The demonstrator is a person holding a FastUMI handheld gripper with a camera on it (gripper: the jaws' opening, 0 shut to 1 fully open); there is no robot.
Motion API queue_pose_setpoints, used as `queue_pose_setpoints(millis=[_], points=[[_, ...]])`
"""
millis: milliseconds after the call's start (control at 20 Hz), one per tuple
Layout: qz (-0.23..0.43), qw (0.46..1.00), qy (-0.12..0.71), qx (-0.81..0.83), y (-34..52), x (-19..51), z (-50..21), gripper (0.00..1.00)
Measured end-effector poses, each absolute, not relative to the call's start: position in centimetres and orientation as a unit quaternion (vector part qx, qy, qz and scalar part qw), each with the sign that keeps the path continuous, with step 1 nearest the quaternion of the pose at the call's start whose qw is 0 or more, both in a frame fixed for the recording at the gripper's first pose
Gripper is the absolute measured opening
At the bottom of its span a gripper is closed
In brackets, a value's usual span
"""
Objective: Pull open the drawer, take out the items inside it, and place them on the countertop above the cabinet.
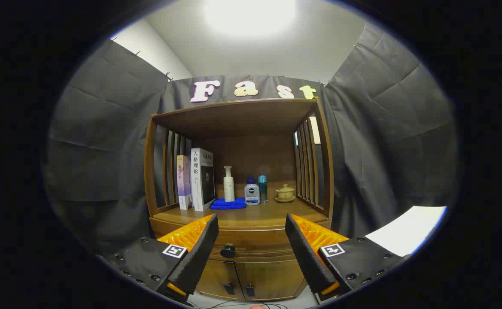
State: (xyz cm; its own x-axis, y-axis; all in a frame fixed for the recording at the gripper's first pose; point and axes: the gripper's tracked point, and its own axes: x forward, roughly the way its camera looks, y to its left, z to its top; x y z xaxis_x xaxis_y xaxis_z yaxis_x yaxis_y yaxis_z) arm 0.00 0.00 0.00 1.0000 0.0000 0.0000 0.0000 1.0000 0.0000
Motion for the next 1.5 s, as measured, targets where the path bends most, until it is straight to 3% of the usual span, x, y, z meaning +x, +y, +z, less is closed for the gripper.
queue_pose_setpoints(millis=[1500], points=[[0.028, 0.999, 0.028, -0.010, 0.29, -0.36, -0.76, 0.97]])
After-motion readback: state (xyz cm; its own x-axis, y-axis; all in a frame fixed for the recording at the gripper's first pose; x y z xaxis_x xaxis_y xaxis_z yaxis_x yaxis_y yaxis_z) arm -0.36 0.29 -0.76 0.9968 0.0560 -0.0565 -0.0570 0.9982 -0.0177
